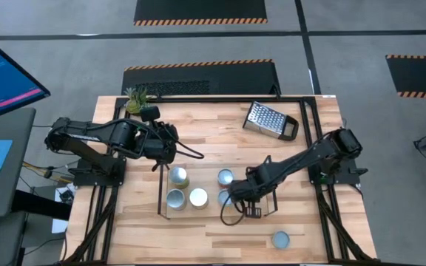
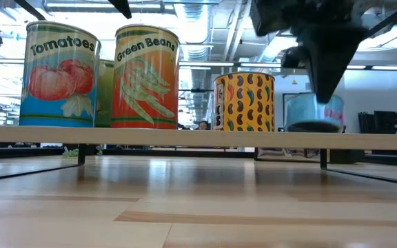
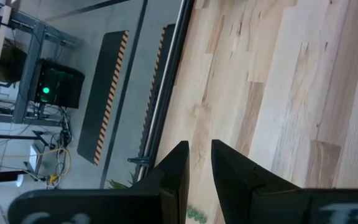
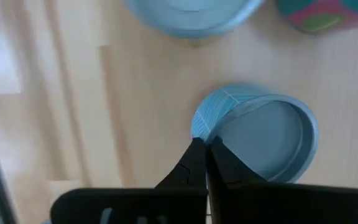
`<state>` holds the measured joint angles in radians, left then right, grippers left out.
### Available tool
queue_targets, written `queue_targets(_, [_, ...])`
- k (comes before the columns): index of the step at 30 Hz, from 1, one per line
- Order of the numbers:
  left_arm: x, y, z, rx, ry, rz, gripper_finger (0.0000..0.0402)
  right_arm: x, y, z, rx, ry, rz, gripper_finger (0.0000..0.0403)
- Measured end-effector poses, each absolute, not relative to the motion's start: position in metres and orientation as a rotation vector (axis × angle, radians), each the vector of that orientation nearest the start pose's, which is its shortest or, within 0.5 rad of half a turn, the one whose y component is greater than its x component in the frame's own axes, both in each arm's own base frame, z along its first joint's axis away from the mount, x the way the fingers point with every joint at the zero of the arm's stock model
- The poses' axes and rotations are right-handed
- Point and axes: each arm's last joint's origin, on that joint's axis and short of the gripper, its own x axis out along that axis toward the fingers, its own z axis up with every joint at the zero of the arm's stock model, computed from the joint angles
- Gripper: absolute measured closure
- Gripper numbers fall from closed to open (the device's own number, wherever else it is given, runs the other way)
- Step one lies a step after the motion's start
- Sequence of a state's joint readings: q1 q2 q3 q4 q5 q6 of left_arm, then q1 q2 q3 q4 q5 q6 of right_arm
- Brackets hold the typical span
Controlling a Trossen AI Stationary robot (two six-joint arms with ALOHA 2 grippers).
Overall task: Pick and place cans onto a shelf
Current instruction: Put the canned salmon on the shelf
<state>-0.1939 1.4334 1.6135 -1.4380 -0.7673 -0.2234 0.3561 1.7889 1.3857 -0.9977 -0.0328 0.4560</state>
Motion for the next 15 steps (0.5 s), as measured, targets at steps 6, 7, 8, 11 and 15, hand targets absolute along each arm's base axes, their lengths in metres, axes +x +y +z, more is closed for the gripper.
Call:
queue_targets(6, [0.241,-0.027,0.384,0.393,1.057,0.612,0.0345,0.317,0.140,0.230,0.201,1.424,0.060,0.0399])
queue_targets(7, [0.241,-0.027,0.384,0.393,1.057,0.612,0.0345,0.316,0.142,0.230,0.210,1.419,0.068,0.0399])
queue_targets(8, [0.241,-0.027,0.384,0.392,1.056,0.613,0.0345,0.316,0.145,0.230,0.214,1.415,0.073,0.0399])
queue_targets(11, [0.241,-0.027,0.384,0.388,1.054,0.615,0.0345,0.315,0.149,0.231,0.211,1.403,0.087,0.0398])
queue_targets(15, [0.241,-0.027,0.384,0.387,1.054,0.615,0.0345,0.316,0.152,0.231,0.214,1.384,0.100,0.0391])
